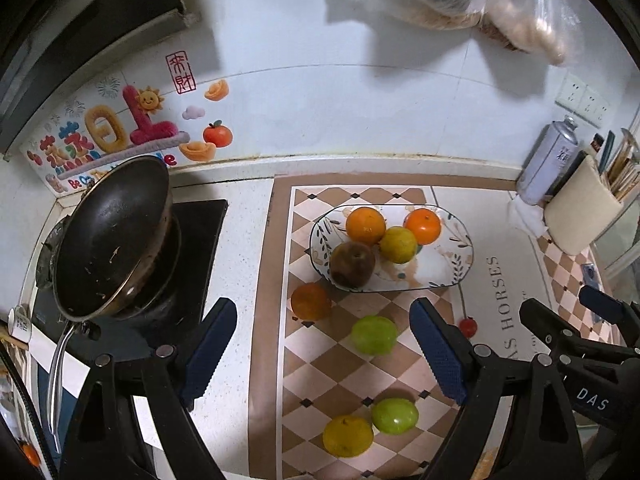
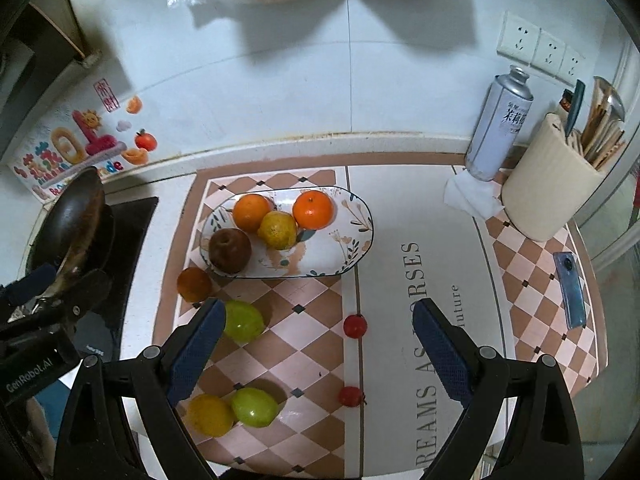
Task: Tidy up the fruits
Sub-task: 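Release both fruits onto the plate and raise both grippers, then grasp the brown fruit with the left gripper while the right grasps a green apple, then place the brown fruit and green apple onto the plate and withdraw both grippers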
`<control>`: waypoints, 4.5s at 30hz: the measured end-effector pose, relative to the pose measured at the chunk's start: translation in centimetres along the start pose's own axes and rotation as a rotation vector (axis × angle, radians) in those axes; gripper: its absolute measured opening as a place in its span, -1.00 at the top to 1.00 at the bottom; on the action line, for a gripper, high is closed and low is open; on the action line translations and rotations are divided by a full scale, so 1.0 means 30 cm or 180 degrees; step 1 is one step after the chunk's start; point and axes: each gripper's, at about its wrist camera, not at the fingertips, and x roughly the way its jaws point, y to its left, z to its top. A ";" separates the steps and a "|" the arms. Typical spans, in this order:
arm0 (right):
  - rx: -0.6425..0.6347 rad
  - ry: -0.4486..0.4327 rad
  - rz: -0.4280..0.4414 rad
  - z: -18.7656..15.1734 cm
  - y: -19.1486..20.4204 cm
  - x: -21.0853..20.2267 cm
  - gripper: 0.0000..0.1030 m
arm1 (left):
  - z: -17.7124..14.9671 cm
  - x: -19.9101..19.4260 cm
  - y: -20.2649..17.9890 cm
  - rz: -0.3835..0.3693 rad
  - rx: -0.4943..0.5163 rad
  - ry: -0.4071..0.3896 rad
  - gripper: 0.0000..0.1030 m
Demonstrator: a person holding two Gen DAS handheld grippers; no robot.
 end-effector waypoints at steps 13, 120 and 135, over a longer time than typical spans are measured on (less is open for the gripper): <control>0.0057 -0.0078 0.0141 -0.017 0.019 -0.066 -0.88 | -0.030 -0.091 0.035 0.0015 -0.0142 -0.0208 -0.72; 0.0414 0.1249 0.0248 0.300 -0.189 0.818 -0.86 | 0.380 0.895 0.031 -0.0161 -0.0126 0.1601 -0.69; 0.0166 0.0740 0.0021 0.190 -0.102 0.447 -0.86 | 0.168 0.488 0.064 -0.0029 -0.0089 0.0918 -0.73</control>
